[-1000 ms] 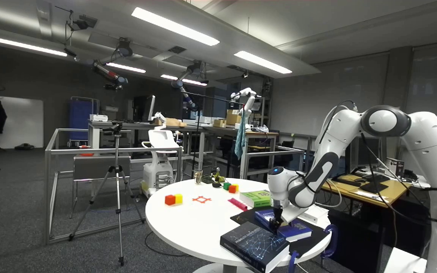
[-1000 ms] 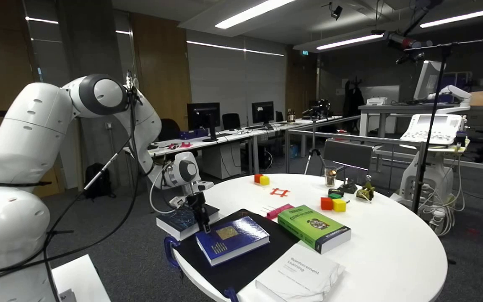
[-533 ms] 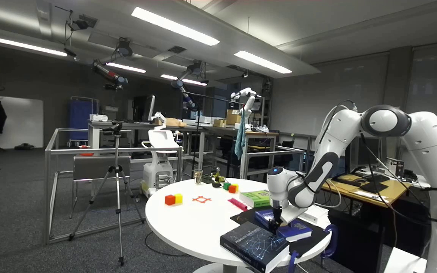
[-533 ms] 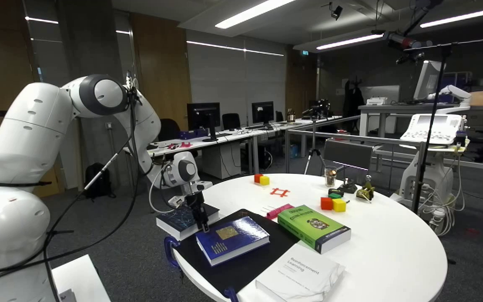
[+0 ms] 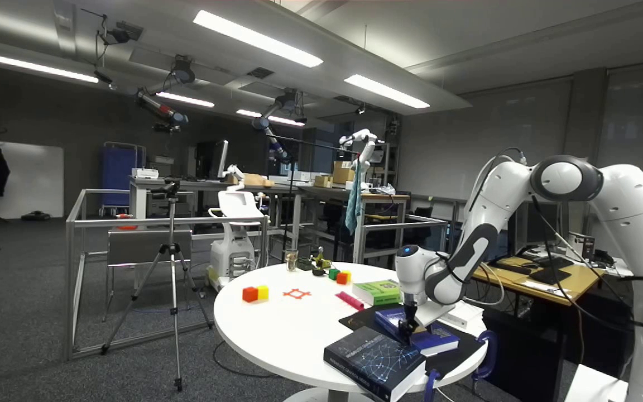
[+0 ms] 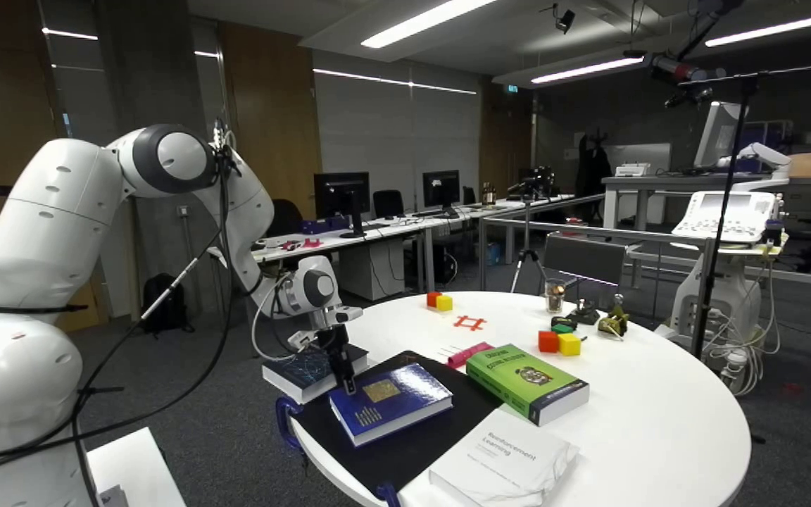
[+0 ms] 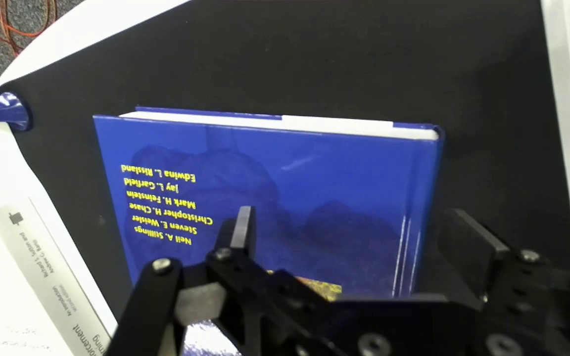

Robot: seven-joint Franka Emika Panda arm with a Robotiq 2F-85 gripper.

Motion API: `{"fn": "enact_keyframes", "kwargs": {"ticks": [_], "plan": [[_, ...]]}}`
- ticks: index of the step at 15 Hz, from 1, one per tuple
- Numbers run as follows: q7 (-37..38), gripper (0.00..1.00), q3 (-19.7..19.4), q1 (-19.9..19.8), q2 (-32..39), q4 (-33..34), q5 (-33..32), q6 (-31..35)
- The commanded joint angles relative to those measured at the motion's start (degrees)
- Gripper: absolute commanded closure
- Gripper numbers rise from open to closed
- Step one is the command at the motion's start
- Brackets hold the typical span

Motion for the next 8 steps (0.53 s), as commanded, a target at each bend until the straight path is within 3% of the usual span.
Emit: {"fn": "enact_keyframes", "kwargs": {"ticks": [1, 8], "plan": [[-1.58, 0.0, -0.28, -1.31, -1.93, -2.11, 2.09, 0.49], [-1.06, 0.0, -1.36, -1.67, -2.93, -3.43, 1.66, 0.54]]}}
